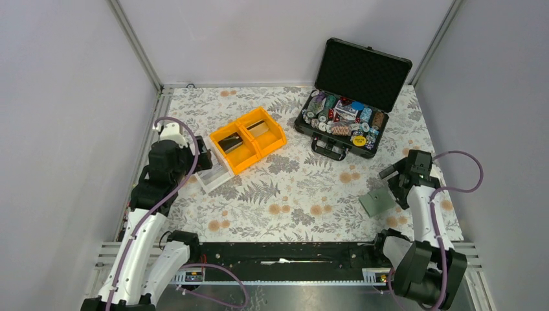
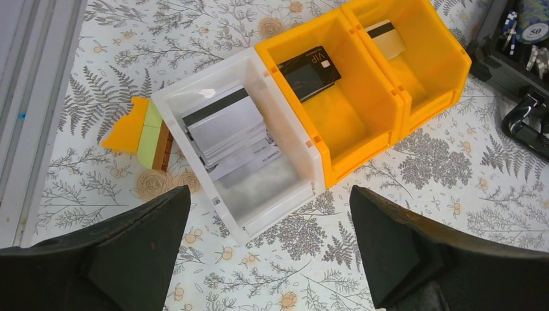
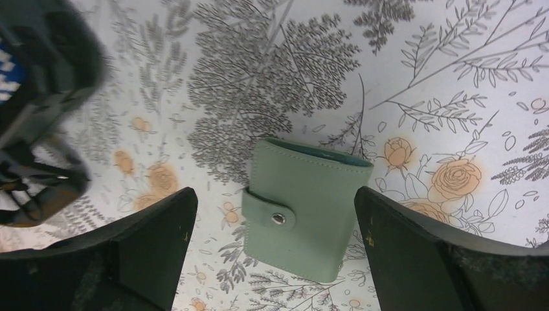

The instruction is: Put the credit cards into the card holder

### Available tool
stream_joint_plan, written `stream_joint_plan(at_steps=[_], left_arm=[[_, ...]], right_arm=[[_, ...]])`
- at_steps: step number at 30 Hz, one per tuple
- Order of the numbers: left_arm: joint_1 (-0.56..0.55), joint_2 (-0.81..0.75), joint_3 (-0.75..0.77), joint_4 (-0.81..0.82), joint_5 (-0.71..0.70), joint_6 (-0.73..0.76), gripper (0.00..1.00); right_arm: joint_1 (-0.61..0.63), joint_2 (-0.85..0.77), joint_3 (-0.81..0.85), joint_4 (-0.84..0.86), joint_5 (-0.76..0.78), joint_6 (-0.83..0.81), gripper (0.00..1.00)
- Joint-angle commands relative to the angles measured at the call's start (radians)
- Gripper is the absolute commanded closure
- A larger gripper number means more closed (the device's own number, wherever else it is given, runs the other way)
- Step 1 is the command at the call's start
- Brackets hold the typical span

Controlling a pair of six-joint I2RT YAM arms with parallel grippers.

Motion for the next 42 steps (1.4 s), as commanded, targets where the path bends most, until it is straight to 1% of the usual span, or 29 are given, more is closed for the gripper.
stream_joint_plan(at_steps=[1, 5, 7, 11, 19, 26, 30, 34, 36, 40, 42], left_arm=[[-0.026, -0.005, -0.003, 0.045, -0.025, 0.026, 0.01], [-0.044, -0.003, -0.004, 0.047, -0.019, 0.033, 0.01], [-0.055, -0.006, -0.006, 0.048, -0.018, 0.036, 0.01], [-0.079, -0.006, -0.008, 0.048, -0.02, 0.042, 0.01], [-0.126, -0.006, -0.007, 0.048, -0.037, 0.052, 0.01], [-0.136, -0.021, -0.01, 0.048, -0.034, 0.054, 0.01], [-0.136, -0.025, -0.011, 0.048, -0.031, 0.055, 0.01], [-0.135, -0.026, -0.012, 0.048, -0.025, 0.057, 0.01], [-0.136, -0.027, -0.012, 0.048, -0.025, 0.057, 0.01], [-0.136, -0.023, -0.012, 0.048, -0.026, 0.06, 0.01], [-0.136, -0.019, -0.012, 0.048, -0.025, 0.06, 0.01]], right_arm=[[-0.006, 0.043, -0.001, -0.033, 0.015, 0.028, 0.01], [-0.006, 0.047, -0.006, -0.026, 0.041, 0.025, 0.01], [-0.006, 0.077, -0.005, -0.027, 0.045, 0.007, 0.04], [-0.006, 0.137, 0.002, -0.018, -0.001, -0.022, 0.08], [-0.005, 0.183, -0.01, 0.019, -0.033, -0.024, 0.12], [0.009, 0.269, -0.014, 0.056, -0.053, -0.026, 0.14], [0.046, 0.286, -0.013, 0.084, -0.043, -0.028, 0.16], [0.147, 0.321, 0.011, 0.08, -0.013, -0.03, 0.22], [0.2, 0.326, 0.016, 0.083, -0.008, -0.019, 0.28], [0.29, 0.32, 0.013, 0.108, -0.021, 0.025, 0.43], [0.366, 0.318, 0.017, 0.112, -0.019, 0.048, 0.48]])
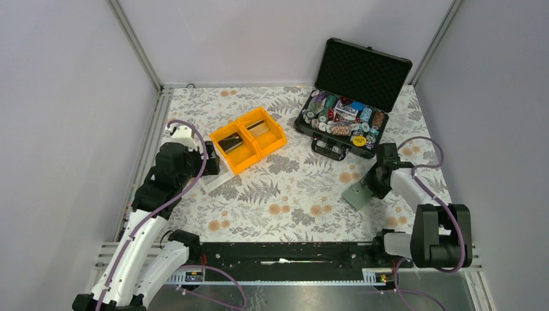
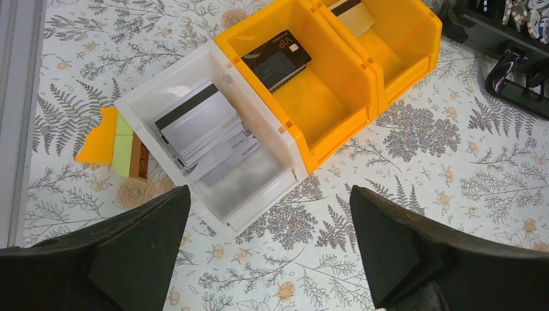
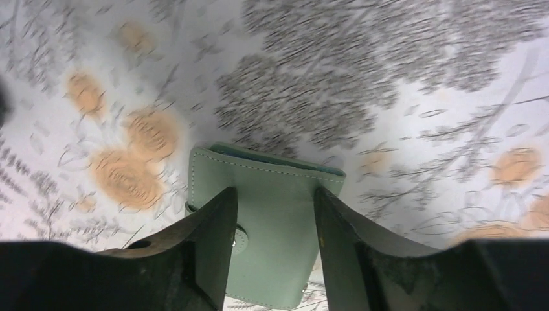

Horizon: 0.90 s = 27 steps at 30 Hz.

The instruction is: Put the credit cards into the card holder

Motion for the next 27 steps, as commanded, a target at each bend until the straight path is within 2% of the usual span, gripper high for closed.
stream_joint_plan(at_steps=[1, 8, 11, 15, 19, 22, 27], left_arm=[[-0.004, -0.002, 0.003, 0.046, -0.011, 0.017, 0.01], [-0.004, 0.029, 0.009, 0.046, 0.09, 0.005, 0.01], [-0.026, 0.034, 0.012, 0.052, 0.17, -0.063, 0.01], [-0.124, 0.04, -0.023, 0.113, 0.212, -0.21, 0.01], [-0.24, 0.075, -0.128, 0.283, 0.246, -0.406, 0.01], [-0.341, 0.147, -0.187, 0.426, 0.24, -0.528, 0.01], [-0.454, 0.32, -0.246, 0.699, 0.282, -0.695, 0.06]], right_arm=[[0.151, 0.014, 0.002, 0.032, -0.038, 0.08, 0.48], [0.44, 0.077, 0.064, 0.101, 0.009, 0.154, 0.49], [0.58, 0.132, 0.15, 0.114, 0.039, 0.153, 0.49], [0.696, 0.196, 0.27, 0.106, 0.029, 0.111, 0.46], [0.703, 0.151, 0.281, 0.103, 0.019, 0.066, 0.37], [0.679, 0.079, 0.226, 0.088, 0.018, 0.041, 0.27], [0.476, -0.059, 0.036, 0.191, -0.266, -0.004, 0.26]])
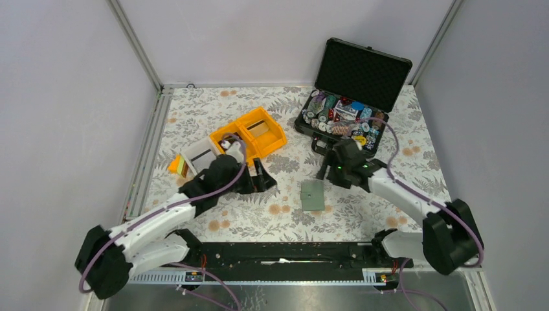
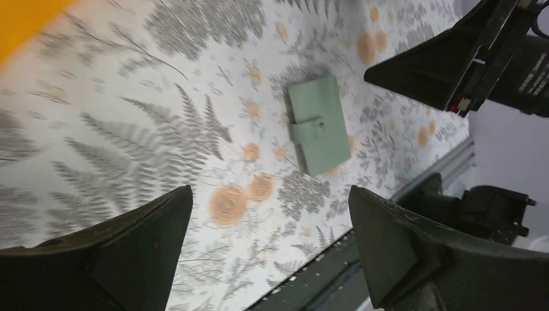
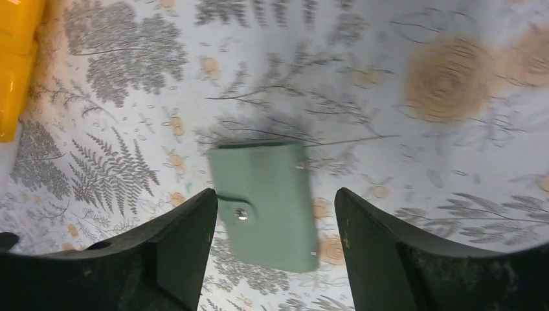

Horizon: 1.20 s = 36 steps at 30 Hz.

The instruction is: Put the credit cards into the card holder

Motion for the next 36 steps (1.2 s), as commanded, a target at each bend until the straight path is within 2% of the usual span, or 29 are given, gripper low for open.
stream_joint_plan(at_steps=[1, 6, 8, 17, 22, 25, 36], left_arm=[[-0.073, 0.132, -0.036, 0.37, 0.063, -0.221, 0.09], [-0.104, 0.379, -0.031, 0.58, 0.136, -0.293, 0.29], [-0.111, 0.452, -0.024, 0.629, 0.156, -0.311, 0.33], [-0.145, 0.671, 0.023, 0.68, 0.159, -0.273, 0.37], [-0.153, 0.761, 0.041, 0.717, 0.178, -0.259, 0.44], [-0.153, 0.792, 0.039, 0.742, 0.197, -0.259, 0.48], [-0.154, 0.841, 0.025, 0.802, 0.241, -0.274, 0.87]], right_arm=[[-0.149, -0.12, -0.15, 0.068, -0.246, -0.057, 0.27], [-0.203, -0.146, -0.244, 0.131, -0.436, -0.06, 0.35], [-0.217, -0.147, -0.279, 0.17, -0.491, -0.048, 0.39], [-0.234, -0.07, -0.347, 0.269, -0.554, -0.007, 0.43], [-0.235, -0.056, -0.382, 0.326, -0.585, 0.022, 0.45], [-0.234, -0.077, -0.423, 0.441, -0.606, 0.054, 0.44], [-0.234, -0.064, -0.515, 0.771, -0.696, 0.188, 0.44]])
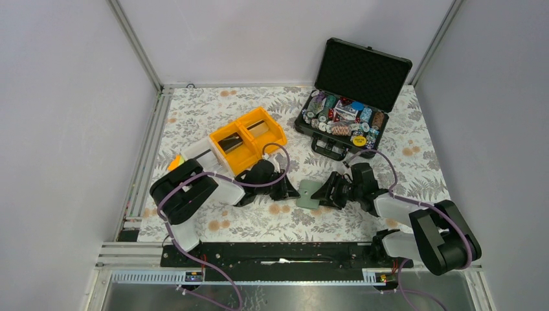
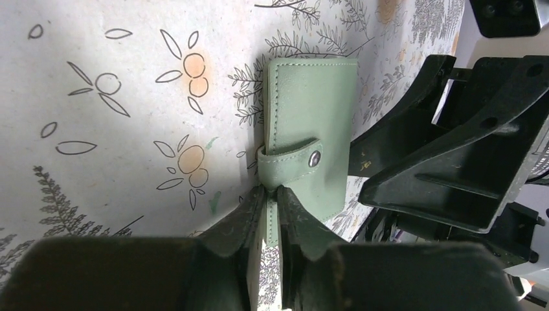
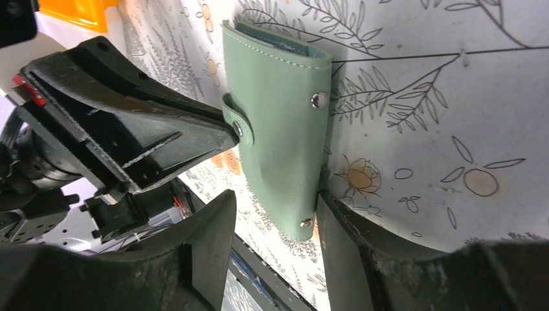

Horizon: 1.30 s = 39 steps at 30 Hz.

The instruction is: Put the credit cards into the card holder

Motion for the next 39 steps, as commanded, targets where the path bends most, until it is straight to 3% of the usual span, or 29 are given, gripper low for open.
stream_joint_plan(at_steps=[1, 5, 9, 13, 17, 19, 20, 24, 27, 30, 34, 39], left_arm=[[-0.006, 0.01, -0.007, 0.054, 0.031, 0.01, 0.9], [-0.006, 0.009, -0.038, 0.145, 0.067, -0.026, 1.0], [-0.006, 0.002, -0.081, 0.272, 0.092, -0.082, 1.0], [-0.007, 0.003, -0.087, 0.313, 0.102, -0.095, 1.0], [-0.005, 0.001, -0.074, 0.296, 0.102, -0.075, 1.0], [-0.006, 0.001, -0.064, 0.281, 0.109, -0.065, 0.99], [-0.006, -0.004, -0.06, 0.263, 0.109, -0.054, 0.92], [-0.007, -0.122, -0.044, 0.024, -0.028, 0.043, 0.54], [-0.01, -0.226, -0.015, -0.137, -0.127, 0.111, 0.4], [-0.013, -0.27, 0.018, -0.182, -0.144, 0.122, 0.37], [-0.014, -0.247, 0.037, -0.121, -0.105, 0.041, 0.36], [-0.015, -0.236, 0.05, -0.179, -0.16, 0.018, 0.37]], right_arm=[[-0.002, -0.015, -0.022, 0.21, -0.058, 0.074, 0.44], [-0.002, -0.05, -0.032, 0.253, -0.054, 0.079, 0.44], [-0.002, -0.065, -0.04, 0.275, -0.048, 0.077, 0.46], [-0.002, -0.049, -0.019, 0.207, -0.016, 0.038, 0.62], [-0.002, -0.03, -0.003, 0.17, -0.027, -0.013, 0.68], [-0.002, -0.022, 0.004, 0.166, -0.039, -0.024, 0.89], [-0.002, -0.029, 0.011, 0.151, -0.036, -0.035, 0.99], [0.005, -0.131, 0.051, 0.013, 0.054, -0.12, 1.0], [0.036, -0.209, 0.107, -0.094, 0.158, -0.2, 1.0], [0.094, -0.234, 0.147, -0.129, 0.262, -0.237, 1.0], [0.209, -0.221, 0.182, -0.116, 0.367, -0.249, 1.0], [0.265, -0.218, 0.191, -0.069, 0.398, -0.248, 1.0]])
